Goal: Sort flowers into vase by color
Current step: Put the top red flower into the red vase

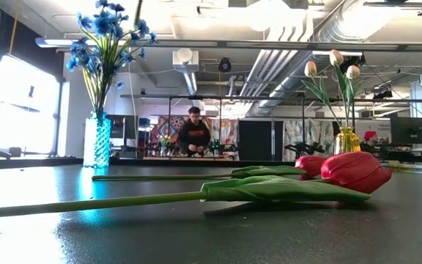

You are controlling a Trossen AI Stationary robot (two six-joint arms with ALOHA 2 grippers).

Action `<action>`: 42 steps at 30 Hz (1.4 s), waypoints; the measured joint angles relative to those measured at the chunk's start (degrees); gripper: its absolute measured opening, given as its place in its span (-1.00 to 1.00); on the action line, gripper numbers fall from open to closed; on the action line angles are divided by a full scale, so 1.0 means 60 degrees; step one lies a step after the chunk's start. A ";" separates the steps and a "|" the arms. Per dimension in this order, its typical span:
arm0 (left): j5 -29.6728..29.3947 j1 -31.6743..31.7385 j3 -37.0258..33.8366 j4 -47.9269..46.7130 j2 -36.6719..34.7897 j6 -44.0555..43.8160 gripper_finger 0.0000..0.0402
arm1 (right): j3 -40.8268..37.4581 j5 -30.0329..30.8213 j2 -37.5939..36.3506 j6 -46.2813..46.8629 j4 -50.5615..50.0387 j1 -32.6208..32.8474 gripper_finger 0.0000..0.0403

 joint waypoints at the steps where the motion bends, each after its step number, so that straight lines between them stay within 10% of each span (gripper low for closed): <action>1: -0.0109 -0.0036 0.0000 -0.0170 0.0000 -0.0163 -1.00 | 0.0000 -0.0134 0.0000 0.0076 -0.0053 0.0000 -1.00; 23: -0.1568 -0.1549 -0.2077 -0.1393 -0.0294 -0.4261 -1.00 | 0.0000 0.0135 0.0170 0.1308 -0.1487 -0.0069 -1.00; 42: -0.1754 -0.4281 -0.5940 -0.0623 -0.5604 -0.2101 -1.00 | 0.0000 0.0830 0.3348 0.4299 0.2032 -0.0928 -1.00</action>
